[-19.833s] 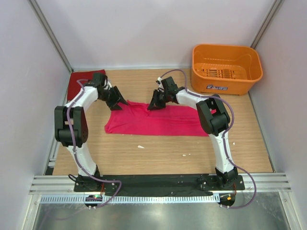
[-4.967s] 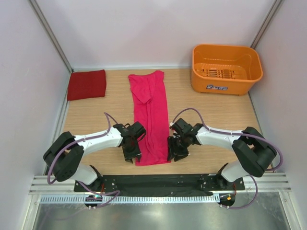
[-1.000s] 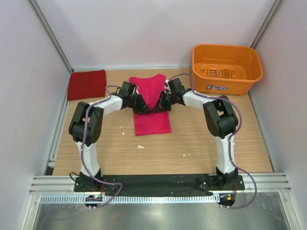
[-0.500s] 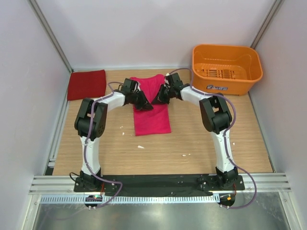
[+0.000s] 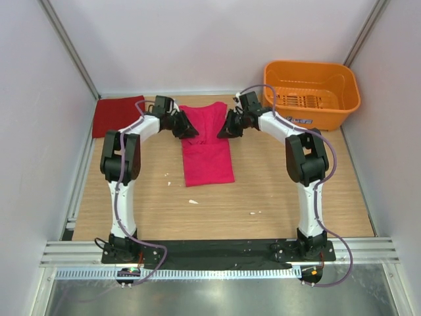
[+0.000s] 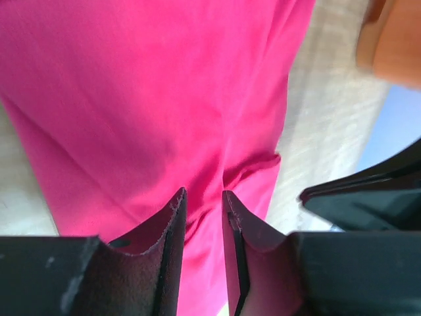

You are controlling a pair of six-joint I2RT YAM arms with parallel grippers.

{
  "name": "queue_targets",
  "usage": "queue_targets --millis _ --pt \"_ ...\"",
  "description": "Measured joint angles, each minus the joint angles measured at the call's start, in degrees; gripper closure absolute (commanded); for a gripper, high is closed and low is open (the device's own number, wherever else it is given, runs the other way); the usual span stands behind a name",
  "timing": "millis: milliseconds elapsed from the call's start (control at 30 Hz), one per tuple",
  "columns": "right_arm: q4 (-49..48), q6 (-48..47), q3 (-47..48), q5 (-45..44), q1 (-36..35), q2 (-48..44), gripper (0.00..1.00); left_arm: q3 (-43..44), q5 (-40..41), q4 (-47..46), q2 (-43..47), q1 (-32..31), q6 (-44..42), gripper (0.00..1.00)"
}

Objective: Fold and stack the t-shirts
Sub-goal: Fold the tshirt

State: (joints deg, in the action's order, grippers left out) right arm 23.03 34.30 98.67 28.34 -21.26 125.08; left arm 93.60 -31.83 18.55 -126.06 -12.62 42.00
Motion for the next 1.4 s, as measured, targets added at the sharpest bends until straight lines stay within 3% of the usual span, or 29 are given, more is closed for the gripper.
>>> queue_targets --millis 300,333,400,433,500,533,667,833,1100,1233,1400 --pt "-4.09 1.11 -10.14 5.66 -0.48 -1.64 0.87 -16.33 -1.11 -0.61 15.08 -1.36 -0.50 0.71" --pt "-4.31 1.16 -10.23 5.90 -0.24 -1.55 0.84 -18.29 -1.36 -1.03 17.20 -1.40 -0.52 0.68" --pt "-3.37 0.20 -9.99 5.49 0.35 -1.46 0.67 -21.88 -1.01 -0.85 20.72 -1.57 -0.81 0.58" --pt "-2.05 -0.87 -9.64 4.85 0.50 -1.46 0.58 -23.74 -0.42 0.13 22.56 -1.84 -1.07 0.57" --pt "0.79 -3.48 -8.87 3.23 0.79 -1.53 0.52 -26.82 2.01 2.58 25.86 -2.73 -1.53 0.55" --pt "2.47 -4.72 -8.85 2.12 0.98 -1.90 0.43 -28.28 3.43 4.07 27.56 -3.67 -1.73 0.49" --pt "6.45 -7.43 -14.78 -1.36 1.07 -8.61 0.34 -35.19 8.46 8.35 34.21 -8.24 0.09 0.41" --pt "2.80 -4.22 -32.06 -1.14 1.01 -23.50 0.37 -45.11 12.15 8.76 38.69 -9.70 8.87 0.37" --pt "-17.11 17.77 -59.84 -5.05 0.13 -36.85 0.30 -59.30 16.96 -5.09 46.36 -9.55 31.98 0.30" --pt "-27.58 27.82 -66.49 -8.37 -0.50 -40.19 0.30 -64.72 19.30 -13.22 48.68 -10.03 43.36 0.28" --pt "-34.18 35.15 -68.15 -12.59 -2.27 -39.82 0.33 -68.91 22.58 -21.29 49.44 -11.50 54.95 0.30"
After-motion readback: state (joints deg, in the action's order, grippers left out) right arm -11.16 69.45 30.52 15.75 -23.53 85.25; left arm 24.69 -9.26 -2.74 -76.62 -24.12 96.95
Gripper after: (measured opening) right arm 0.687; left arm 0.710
